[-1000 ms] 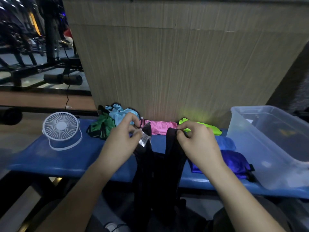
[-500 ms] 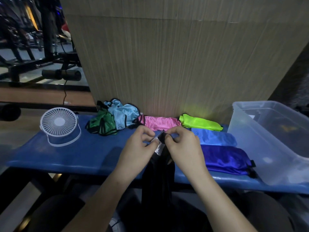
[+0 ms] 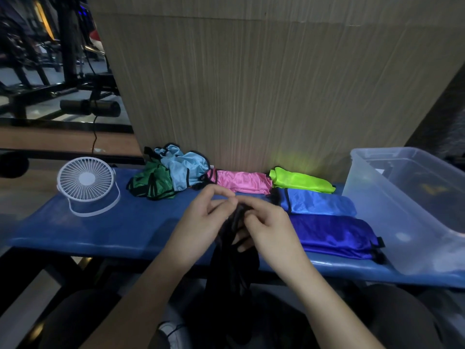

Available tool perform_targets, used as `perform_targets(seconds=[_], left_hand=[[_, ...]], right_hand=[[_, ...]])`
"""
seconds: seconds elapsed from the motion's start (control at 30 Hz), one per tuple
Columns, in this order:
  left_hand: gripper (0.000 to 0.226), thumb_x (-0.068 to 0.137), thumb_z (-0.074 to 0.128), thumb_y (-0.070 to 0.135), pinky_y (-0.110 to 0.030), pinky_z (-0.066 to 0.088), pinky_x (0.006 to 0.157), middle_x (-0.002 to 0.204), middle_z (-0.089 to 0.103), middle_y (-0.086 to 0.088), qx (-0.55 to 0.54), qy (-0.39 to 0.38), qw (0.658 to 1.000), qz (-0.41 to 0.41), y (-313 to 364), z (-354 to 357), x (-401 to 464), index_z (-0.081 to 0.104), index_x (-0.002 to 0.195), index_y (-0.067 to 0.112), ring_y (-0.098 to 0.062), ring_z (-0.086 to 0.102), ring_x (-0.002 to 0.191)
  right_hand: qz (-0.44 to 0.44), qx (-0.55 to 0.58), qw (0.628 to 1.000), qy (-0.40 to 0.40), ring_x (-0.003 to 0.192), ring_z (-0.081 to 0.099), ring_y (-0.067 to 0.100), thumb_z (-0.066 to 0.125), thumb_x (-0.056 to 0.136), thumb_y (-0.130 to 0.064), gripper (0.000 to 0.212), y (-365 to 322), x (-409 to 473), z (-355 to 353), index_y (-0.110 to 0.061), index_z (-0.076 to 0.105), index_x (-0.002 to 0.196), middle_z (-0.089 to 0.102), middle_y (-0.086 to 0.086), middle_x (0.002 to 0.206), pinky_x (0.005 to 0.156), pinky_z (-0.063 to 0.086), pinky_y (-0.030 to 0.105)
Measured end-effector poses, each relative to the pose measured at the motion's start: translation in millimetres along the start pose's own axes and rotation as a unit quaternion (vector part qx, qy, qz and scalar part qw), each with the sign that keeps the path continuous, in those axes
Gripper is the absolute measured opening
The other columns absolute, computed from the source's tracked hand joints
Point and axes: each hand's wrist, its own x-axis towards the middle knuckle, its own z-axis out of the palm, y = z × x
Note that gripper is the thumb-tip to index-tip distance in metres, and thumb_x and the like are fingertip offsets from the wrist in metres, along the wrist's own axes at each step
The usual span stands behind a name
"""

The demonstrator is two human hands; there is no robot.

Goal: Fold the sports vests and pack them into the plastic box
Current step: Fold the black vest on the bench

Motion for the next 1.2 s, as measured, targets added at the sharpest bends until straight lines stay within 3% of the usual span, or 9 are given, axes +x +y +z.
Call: perform_targets(seconds=[0.17,0.27,0.43,0.57,0.63,0.77,0.83,0.93,1.2], left_hand=[[0.051,0.073,0.08,0.035,-0.025,0.05,0.091,0.109,0.076,0.004,0.027,-0.121,0.992,0.01,-1.5,-5.0,-2.8,0.054,0.116,0.024,-0.009,0.07,0.095],[0.06,0.071,0.089,0.007,-0.015,0.047,0.089,0.111,0.074,0.004,0.033,-0.147,0.988,0.019,-3.6,-6.7,-4.1,0.053,0.118,0.018,-0.006,0.068,0.096],[0.046,0.077,0.079,0.002,-0.017,0.044,0.098,0.112,0.071,0.008,0.069,-0.129,0.987,0.066,-6.5,-11.4,-5.8,0.058,0.114,0.021,-0.011,0.066,0.111],[0.045,0.086,0.058,-0.017,-0.022,0.046,0.095,0.108,0.075,0.002,0.066,-0.121,0.989,0.059,-4.8,-15.4,-6.2,0.058,0.113,0.019,-0.012,0.066,0.109],[0.047,0.084,0.049,-0.021,-0.028,0.046,0.095,0.109,0.076,-0.003,0.045,-0.124,0.99,0.057,-2.6,-19.2,-4.9,0.056,0.114,0.014,-0.018,0.067,0.11],[0.051,0.078,0.039,-0.026,-0.032,0.051,0.092,0.11,0.075,-0.009,0.016,-0.145,0.988,0.046,3.1,-28.4,-0.5,0.05,0.117,0.005,-0.026,0.068,0.109],[0.055,0.078,0.036,-0.031,-0.028,0.053,0.09,0.11,0.075,-0.011,0.017,-0.154,0.987,0.042,4.3,-32.2,1.9,0.05,0.117,0.004,-0.024,0.069,0.107],[0.049,0.078,0.046,-0.019,-0.029,0.05,0.091,0.113,0.073,-0.007,0.05,-0.16,0.984,0.061,9.2,-36.1,4.1,0.055,0.115,0.012,-0.024,0.066,0.106],[0.021,0.092,0.066,-0.001,-0.016,0.045,0.08,0.092,0.068,0.002,0.157,-0.082,0.98,0.091,5.8,-44.3,2.6,0.067,0.096,0.02,-0.007,0.063,0.087]], right_hand=[[-0.013,-0.043,0.999,0.01,0.055,0.067,0.02,0.06,0.084,0.0,0.044,2.7,1.3,-6.2,-0.034,0.06,0.111,0.069,0.002,0.061,0.063,0.06,0.045],[-0.027,-0.112,0.992,0.045,0.051,0.059,0.006,0.067,0.082,-0.011,0.039,6.9,1.3,-6.4,-0.036,0.06,0.112,0.064,-0.008,0.053,0.066,0.054,0.034],[-0.01,-0.249,0.964,0.093,0.068,0.065,0.018,0.063,0.066,-0.063,0.055,4.8,1.3,-7.8,-0.044,0.052,0.116,0.058,-0.008,0.05,0.069,0.055,0.04],[-0.03,-0.355,0.928,0.112,0.078,0.059,0.012,0.068,0.065,-0.075,0.059,5.9,1.4,-15.3,-0.04,0.059,0.111,0.056,-0.012,0.063,0.069,0.048,0.036],[-0.069,-0.29,0.953,0.053,0.073,0.052,0.002,0.074,0.07,-0.065,0.045,12.0,3.1,-20.7,-0.037,0.066,0.105,0.053,-0.017,0.07,0.066,0.041,0.029],[-0.141,-0.194,0.969,-0.055,0.088,0.055,0.009,0.082,0.079,-0.031,0.02,25.3,7.9,-29.5,-0.028,0.069,0.093,0.052,-0.008,0.091,0.079,0.04,0.018],[-0.153,-0.171,0.972,-0.043,0.086,0.058,0.014,0.077,0.079,-0.029,0.016,27.0,9.0,-31.1,-0.017,0.066,0.083,0.058,-0.002,0.087,0.081,0.045,0.028],[-0.131,-0.135,0.982,-0.027,0.073,0.06,0.022,0.073,0.083,-0.03,0.018,24.5,9.0,-31.5,-0.015,0.064,0.076,0.059,0.004,0.071,0.074,0.049,0.044],[-0.181,-0.177,0.966,0.043,0.058,0.046,0.013,0.061,0.088,-0.036,0.035,17.6,7.1,-35.7,-0.018,0.047,0.062,0.045,0.0,0.059,0.06,0.042,0.033]])
